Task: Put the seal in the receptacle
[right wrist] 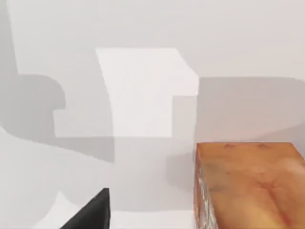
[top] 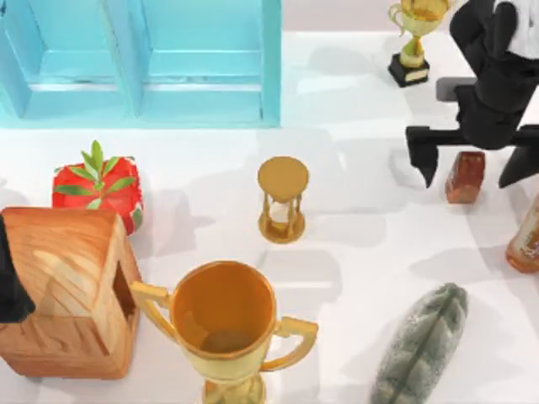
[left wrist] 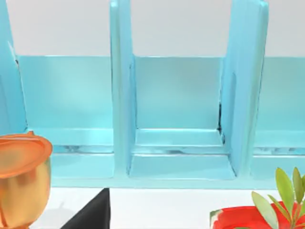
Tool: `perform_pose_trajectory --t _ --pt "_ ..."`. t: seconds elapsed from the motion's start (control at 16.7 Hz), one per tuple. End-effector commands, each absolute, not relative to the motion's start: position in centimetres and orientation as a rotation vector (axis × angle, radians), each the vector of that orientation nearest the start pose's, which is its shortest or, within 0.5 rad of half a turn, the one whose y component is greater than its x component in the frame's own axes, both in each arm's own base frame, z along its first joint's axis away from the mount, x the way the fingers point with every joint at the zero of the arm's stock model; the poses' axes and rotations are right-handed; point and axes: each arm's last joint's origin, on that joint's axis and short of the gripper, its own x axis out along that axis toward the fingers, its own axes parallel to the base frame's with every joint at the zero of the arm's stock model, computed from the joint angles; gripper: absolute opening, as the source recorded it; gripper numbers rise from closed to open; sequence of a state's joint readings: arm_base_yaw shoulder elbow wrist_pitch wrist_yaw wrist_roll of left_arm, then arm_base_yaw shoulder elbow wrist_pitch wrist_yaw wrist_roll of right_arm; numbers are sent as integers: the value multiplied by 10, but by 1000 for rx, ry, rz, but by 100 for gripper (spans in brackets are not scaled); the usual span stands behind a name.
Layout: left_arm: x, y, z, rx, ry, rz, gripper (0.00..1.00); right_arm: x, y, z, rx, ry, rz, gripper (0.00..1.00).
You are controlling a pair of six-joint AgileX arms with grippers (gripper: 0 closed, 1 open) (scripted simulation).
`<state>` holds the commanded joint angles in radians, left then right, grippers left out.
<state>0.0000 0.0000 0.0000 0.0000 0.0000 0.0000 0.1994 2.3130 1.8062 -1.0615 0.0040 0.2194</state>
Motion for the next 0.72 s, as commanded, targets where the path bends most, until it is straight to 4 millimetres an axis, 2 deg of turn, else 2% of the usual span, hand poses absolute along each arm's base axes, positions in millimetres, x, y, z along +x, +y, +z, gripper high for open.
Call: perform_pose_trajectory --t 0.12,0.3,0.72 --pt "106 -1 160 0 0 0 100 437 93 122 8 1571 -8 100" --pt "106 -1 160 0 0 0 100 437 93 122 8 1571 -8 100" --pt "106 -1 160 0 0 0 100 437 93 122 8 1571 -8 47"
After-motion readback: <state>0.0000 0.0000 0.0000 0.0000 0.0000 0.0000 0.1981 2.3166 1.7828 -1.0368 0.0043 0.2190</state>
